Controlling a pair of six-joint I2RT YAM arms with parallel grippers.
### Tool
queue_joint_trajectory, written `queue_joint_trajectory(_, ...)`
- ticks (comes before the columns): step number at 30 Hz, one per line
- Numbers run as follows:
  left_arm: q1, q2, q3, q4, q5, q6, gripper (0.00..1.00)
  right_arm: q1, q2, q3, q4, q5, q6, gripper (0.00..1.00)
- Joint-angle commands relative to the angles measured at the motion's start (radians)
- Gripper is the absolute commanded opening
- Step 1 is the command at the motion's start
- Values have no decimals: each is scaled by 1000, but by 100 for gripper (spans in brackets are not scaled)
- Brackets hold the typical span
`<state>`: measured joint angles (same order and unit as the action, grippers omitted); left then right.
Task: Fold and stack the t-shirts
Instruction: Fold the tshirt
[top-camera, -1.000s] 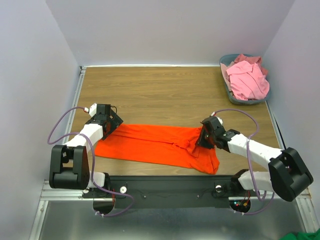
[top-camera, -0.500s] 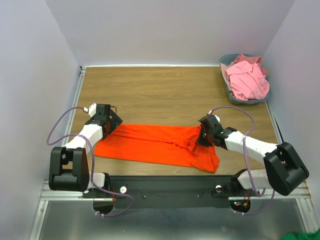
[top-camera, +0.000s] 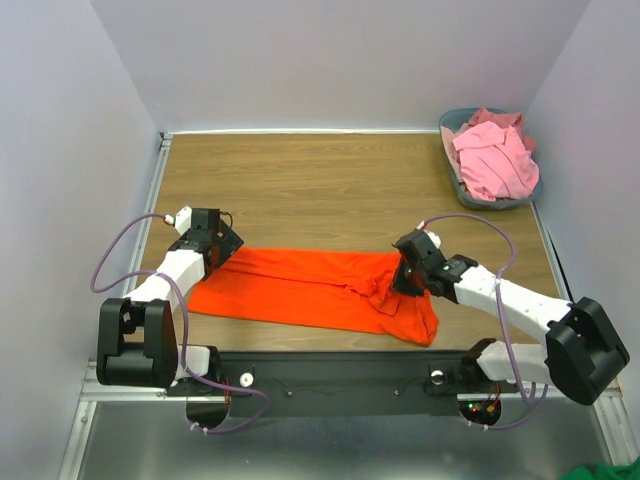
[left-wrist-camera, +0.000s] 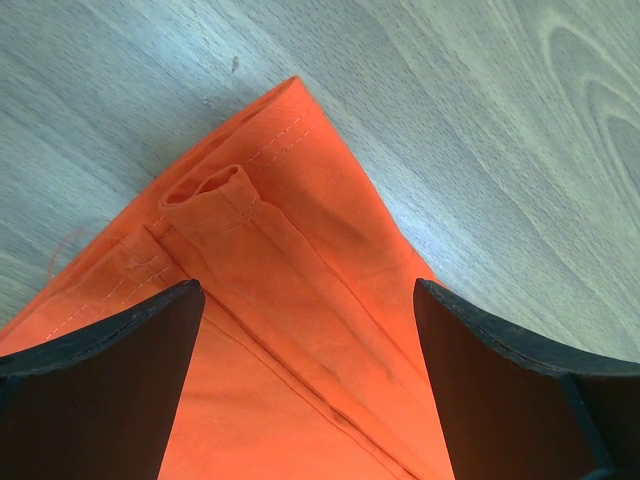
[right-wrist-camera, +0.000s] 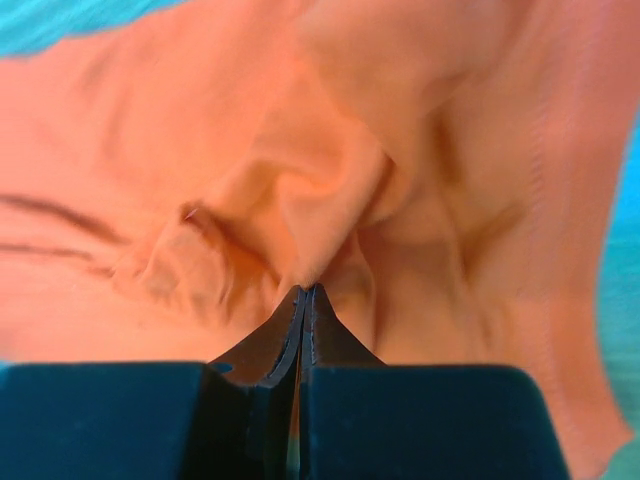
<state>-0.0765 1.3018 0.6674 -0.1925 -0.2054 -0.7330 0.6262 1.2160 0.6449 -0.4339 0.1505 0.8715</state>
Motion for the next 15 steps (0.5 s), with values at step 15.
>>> queue_joint_trajectory(15,4,-42,-20,-8,-25,12,98,110,139,173,-46,127,141,5)
